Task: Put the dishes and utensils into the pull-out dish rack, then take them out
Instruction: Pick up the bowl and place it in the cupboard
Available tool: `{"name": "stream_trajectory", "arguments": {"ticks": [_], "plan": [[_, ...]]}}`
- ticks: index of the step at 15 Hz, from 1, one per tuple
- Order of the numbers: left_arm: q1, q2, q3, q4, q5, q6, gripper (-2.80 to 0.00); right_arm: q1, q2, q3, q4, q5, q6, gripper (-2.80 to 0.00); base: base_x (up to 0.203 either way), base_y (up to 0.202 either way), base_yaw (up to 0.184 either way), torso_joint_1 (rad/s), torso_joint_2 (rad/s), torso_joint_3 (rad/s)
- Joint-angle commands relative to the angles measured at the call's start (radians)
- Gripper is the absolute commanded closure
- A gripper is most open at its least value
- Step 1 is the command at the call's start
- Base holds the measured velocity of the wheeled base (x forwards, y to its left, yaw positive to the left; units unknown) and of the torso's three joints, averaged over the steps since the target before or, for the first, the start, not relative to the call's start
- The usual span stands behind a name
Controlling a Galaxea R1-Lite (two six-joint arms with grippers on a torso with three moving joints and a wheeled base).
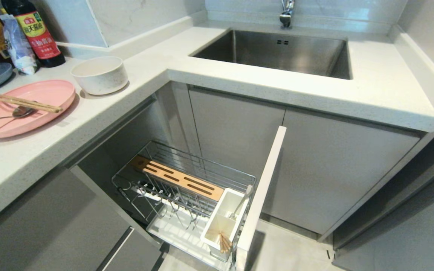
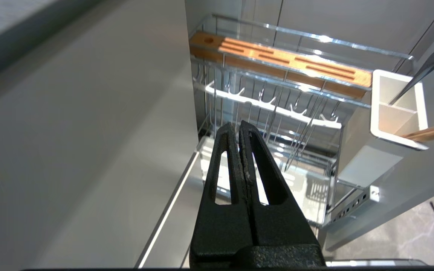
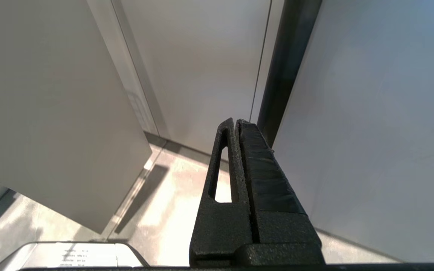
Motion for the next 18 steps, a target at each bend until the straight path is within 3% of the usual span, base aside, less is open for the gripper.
{"name": "stream_trajectory", "arguments": {"ticks": [1, 9, 15, 16, 18], "plan": [[0.0, 0.0, 0.0, 0.0, -0.001, -0.002, 0.0, 0.0, 0.0, 0.0, -0.001, 0.0, -0.001, 0.0, 0.0, 0.0, 0.0, 0.009, 0.0, -0.197], [0.0, 0.0, -0.001, 0.001, 0.001, -0.006, 0.0, 0.0, 0.0, 0.0, 0.0, 0.0, 0.0, 0.0, 0.0, 0.0, 0.0, 0.004, 0.0, -0.194], [0.0, 0.0, -0.004, -0.008, -0.003, 0.01, 0.0, 0.0, 0.0, 0.0, -0.001, 0.0, 0.0, 0.0, 0.0, 0.0, 0.0, 0.0, 0.0, -0.019], [0.0, 0.0, -0.021, -0.019, -0.002, 0.028, 0.0, 0.0, 0.0, 0.0, 0.001, 0.0, -0.001, 0.0, 0.0, 0.0, 0.0, 0.0, 0.0, 0.0], [0.0, 0.0, -0.102, -0.034, -0.002, 0.145, 0.0, 0.0, 0.0, 0.0, 0.0, 0.0, 0.0, 0.0, 0.0, 0.0, 0.0, 0.0, 0.0, 0.0]]}}
